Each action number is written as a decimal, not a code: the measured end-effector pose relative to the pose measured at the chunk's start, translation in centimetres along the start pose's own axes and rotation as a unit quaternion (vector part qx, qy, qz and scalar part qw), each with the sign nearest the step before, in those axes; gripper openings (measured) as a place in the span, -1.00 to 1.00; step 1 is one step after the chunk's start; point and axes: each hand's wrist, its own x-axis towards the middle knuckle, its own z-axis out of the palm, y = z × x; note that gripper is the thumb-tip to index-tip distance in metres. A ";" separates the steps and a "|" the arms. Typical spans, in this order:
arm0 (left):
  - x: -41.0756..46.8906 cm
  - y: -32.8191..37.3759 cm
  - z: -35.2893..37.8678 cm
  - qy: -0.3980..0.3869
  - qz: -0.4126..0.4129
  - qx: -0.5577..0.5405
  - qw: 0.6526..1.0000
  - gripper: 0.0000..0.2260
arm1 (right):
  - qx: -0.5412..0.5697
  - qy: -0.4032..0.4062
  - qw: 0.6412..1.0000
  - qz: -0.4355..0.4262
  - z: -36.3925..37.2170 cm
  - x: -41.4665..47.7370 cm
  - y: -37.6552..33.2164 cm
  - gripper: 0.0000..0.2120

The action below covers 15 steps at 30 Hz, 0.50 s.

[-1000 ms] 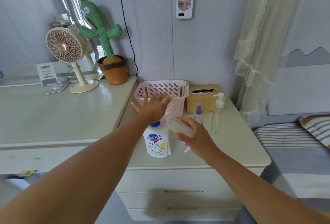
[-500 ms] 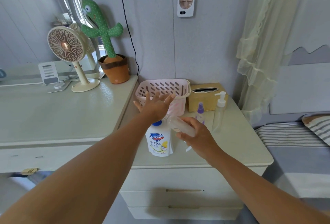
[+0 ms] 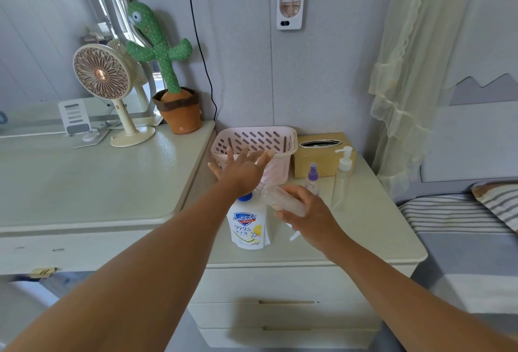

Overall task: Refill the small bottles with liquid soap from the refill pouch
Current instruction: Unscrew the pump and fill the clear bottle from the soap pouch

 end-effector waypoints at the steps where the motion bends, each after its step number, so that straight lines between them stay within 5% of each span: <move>1: 0.0 0.2 0.0 -0.002 0.002 0.006 1.000 -0.42 | 0.001 0.002 1.000 0.000 0.0 -0.1 0.0 -0.63; 8: 0.1 0.9 -1.8 -0.003 0.008 0.069 0.998 -0.46 | 0.012 0.000 1.000 -0.011 -0.4 0.1 -0.7 -0.64; 15: -0.3 0.2 -0.6 0.008 -0.008 0.014 1.000 -0.44 | 0.003 -0.008 1.000 -0.008 -0.2 0.0 -0.3 -0.62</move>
